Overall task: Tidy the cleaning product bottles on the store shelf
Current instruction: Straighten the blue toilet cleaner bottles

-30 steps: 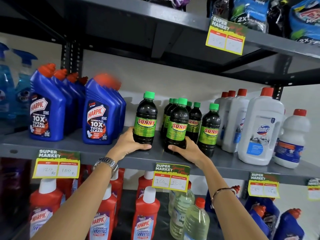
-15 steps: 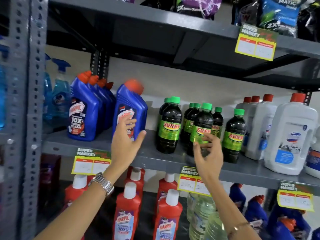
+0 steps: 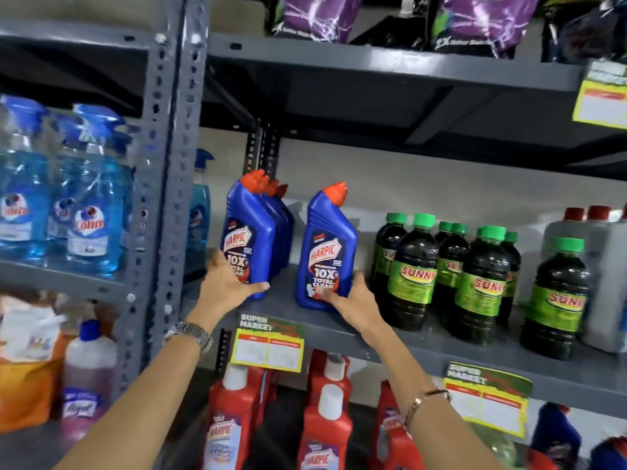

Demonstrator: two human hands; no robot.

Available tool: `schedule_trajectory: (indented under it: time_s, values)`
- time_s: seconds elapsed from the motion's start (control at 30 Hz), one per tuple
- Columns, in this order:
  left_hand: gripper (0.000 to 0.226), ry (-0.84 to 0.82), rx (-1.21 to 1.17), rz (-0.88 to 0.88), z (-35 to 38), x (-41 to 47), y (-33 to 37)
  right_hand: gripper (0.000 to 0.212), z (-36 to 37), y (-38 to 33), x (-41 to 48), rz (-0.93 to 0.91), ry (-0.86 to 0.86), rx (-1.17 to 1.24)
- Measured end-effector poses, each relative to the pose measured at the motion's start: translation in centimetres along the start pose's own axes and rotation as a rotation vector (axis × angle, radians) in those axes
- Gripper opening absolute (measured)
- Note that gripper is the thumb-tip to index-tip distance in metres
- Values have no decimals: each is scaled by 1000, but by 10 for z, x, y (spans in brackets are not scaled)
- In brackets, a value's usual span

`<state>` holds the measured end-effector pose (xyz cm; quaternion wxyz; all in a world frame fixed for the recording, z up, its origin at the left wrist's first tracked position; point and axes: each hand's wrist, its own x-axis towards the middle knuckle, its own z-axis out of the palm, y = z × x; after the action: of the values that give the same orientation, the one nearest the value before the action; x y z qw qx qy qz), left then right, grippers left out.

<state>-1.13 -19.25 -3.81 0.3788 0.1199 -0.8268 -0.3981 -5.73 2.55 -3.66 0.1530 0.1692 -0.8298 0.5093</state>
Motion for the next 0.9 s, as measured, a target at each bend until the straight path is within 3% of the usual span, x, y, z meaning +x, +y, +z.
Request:
schedule_trajectory:
  time_s: [0.33,0.6,0.7,0.83,0.9]
  values:
    - [100,-6,-59,73,-8,0,-10,68,1,4,0,-74,37,-32]
    - [107,0,-52,56,-6,-5,-7,66,-1,0,-5,-56,21,-3]
    - [114,127,-140,95,0,-15,1,57,-8,-3,-17,-141,146,75]
    - [85,419,-145,292,17,-46,29,34,-33,2,-40,-306,296,239]
    - [72,483,-182,404,27,-60,50,21,-51,5,-50,-380,344,260]
